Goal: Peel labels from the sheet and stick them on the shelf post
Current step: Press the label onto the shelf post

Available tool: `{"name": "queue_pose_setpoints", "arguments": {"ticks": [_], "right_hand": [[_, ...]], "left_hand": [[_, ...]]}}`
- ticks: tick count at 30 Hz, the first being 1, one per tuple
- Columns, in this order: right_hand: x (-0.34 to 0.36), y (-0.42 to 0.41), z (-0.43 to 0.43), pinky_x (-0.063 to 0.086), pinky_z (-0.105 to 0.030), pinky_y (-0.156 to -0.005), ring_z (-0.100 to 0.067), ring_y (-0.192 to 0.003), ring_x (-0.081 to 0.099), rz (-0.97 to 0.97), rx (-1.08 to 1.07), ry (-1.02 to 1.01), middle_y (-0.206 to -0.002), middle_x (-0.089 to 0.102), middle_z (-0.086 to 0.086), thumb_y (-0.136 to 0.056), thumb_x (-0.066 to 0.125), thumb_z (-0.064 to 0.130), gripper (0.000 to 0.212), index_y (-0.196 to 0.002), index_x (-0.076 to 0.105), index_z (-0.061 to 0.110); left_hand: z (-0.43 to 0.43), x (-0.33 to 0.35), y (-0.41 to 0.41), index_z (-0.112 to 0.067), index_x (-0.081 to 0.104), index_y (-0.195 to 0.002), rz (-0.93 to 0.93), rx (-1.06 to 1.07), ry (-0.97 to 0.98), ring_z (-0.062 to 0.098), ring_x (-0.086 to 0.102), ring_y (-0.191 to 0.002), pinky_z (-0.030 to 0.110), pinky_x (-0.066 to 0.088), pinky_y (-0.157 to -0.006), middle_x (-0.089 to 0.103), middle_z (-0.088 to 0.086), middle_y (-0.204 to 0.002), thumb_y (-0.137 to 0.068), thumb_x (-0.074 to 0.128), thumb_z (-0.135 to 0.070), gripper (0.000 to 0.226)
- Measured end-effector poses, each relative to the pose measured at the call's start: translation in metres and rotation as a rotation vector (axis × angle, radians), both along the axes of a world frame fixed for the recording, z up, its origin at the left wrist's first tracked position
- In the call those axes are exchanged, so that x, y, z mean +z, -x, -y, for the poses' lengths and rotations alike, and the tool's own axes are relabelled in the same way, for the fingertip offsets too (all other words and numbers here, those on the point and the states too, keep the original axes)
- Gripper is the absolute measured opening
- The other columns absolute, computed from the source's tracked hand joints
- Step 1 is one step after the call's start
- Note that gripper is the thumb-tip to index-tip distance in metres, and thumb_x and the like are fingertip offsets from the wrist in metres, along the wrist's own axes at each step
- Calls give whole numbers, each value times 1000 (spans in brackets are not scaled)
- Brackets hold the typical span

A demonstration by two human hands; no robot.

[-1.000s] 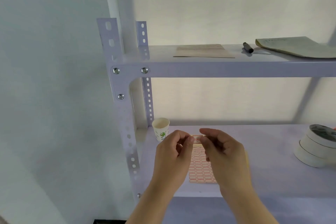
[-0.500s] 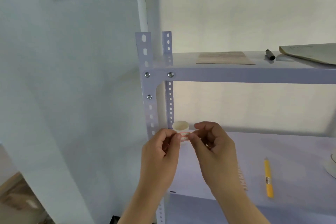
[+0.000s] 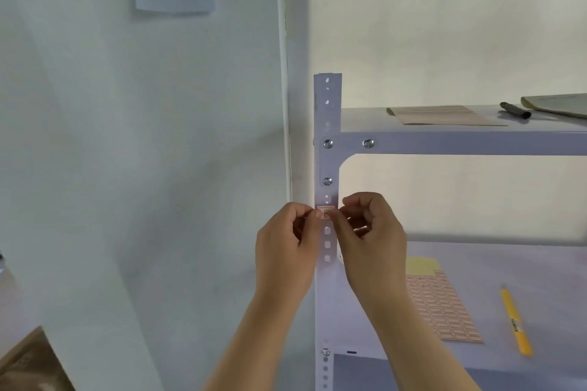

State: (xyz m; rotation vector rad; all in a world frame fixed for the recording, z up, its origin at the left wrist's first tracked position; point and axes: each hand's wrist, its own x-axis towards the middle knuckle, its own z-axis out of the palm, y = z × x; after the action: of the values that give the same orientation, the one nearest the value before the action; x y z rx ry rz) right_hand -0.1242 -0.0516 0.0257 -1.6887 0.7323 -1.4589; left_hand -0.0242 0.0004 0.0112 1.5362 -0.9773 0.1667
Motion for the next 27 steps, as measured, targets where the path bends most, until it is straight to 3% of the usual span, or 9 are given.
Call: {"name": "queue_pose_setpoints", "arguments": {"ticks": [3, 9, 11, 27], "right_hand": [[-1, -6, -1, 45, -10, -58, -5, -70, 63, -5, -68, 25, -73, 68, 9, -86, 72, 16, 15, -88, 58, 22], [1, -7, 0, 46, -9, -57, -4, -67, 64, 31, -105, 29, -72, 68, 8, -84, 74, 16, 18, -85, 58, 24], [2, -7, 1, 46, -8, -57, -3, -67, 65, 38, -101, 26, -78, 69, 13, -84, 75, 17, 18, -85, 58, 24], [0, -11, 3, 47, -10, -60, -9, -73, 64, -8, -141, 133, -70, 66, 9, -83, 74, 15, 24, -77, 55, 26]], "left_hand": [[4, -1, -5, -20, 67, -79, 47, -7, -2, 12, 56, -59, 30, 48, -57, 66, -7, -65, -93, 65, -26, 15], [9, 2, -6, -20, 68, -80, 131, 8, 34, 16, 63, -63, 38, 53, -59, 71, -7, -68, -92, 61, -36, 21], [10, 3, -6, -19, 69, -79, 147, 21, 45, 17, 64, -62, 39, 54, -58, 71, -7, -67, -90, 59, -40, 25], [11, 6, -9, -24, 74, -76, 195, 99, 35, 17, 64, -55, 37, 53, -52, 72, -7, -60, -85, 64, -45, 25]]}}
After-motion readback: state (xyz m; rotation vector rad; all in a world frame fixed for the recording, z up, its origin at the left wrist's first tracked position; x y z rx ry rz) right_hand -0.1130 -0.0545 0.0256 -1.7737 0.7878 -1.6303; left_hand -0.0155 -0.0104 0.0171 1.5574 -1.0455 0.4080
